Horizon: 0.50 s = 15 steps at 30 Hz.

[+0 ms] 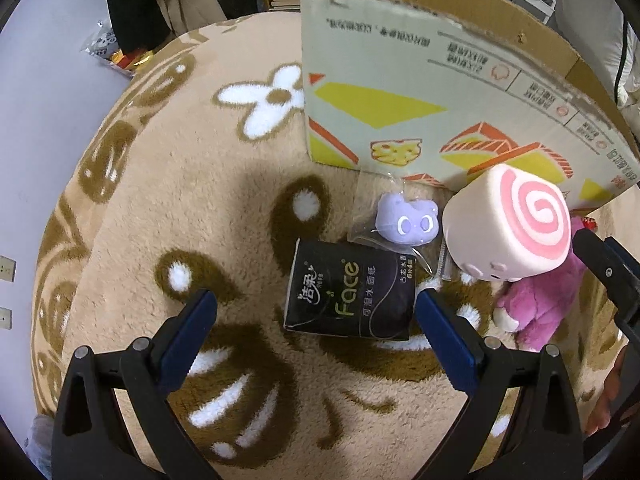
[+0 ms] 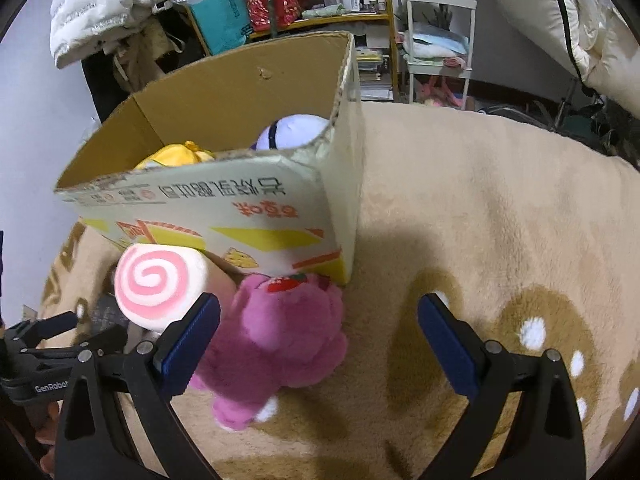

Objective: Organize soft objects
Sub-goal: 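Grasp the black Face tissue pack with the left tool while the right tool grasps the pink bear plush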

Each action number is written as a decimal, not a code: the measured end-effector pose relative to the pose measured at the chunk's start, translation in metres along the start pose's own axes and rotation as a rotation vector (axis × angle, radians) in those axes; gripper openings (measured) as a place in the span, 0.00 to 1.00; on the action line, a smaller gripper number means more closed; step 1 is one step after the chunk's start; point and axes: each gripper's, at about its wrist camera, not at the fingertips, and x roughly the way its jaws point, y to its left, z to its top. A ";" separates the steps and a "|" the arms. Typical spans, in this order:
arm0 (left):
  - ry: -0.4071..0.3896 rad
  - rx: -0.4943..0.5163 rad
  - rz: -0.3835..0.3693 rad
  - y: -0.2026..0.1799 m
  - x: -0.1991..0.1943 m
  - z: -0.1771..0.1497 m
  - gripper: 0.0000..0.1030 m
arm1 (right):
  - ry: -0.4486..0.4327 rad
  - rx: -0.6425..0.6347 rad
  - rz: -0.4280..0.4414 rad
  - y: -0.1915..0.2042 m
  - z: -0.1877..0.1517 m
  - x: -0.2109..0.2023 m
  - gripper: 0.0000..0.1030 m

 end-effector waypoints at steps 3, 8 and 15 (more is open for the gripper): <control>0.020 0.005 -0.015 -0.003 0.007 0.000 0.96 | 0.016 -0.003 0.005 0.001 -0.001 0.005 1.00; 0.023 -0.001 -0.016 -0.004 0.014 0.003 0.89 | 0.048 -0.024 0.015 0.006 -0.002 0.015 0.85; -0.011 0.027 -0.055 -0.002 0.020 0.008 0.63 | 0.077 -0.047 0.065 0.018 -0.003 0.025 0.64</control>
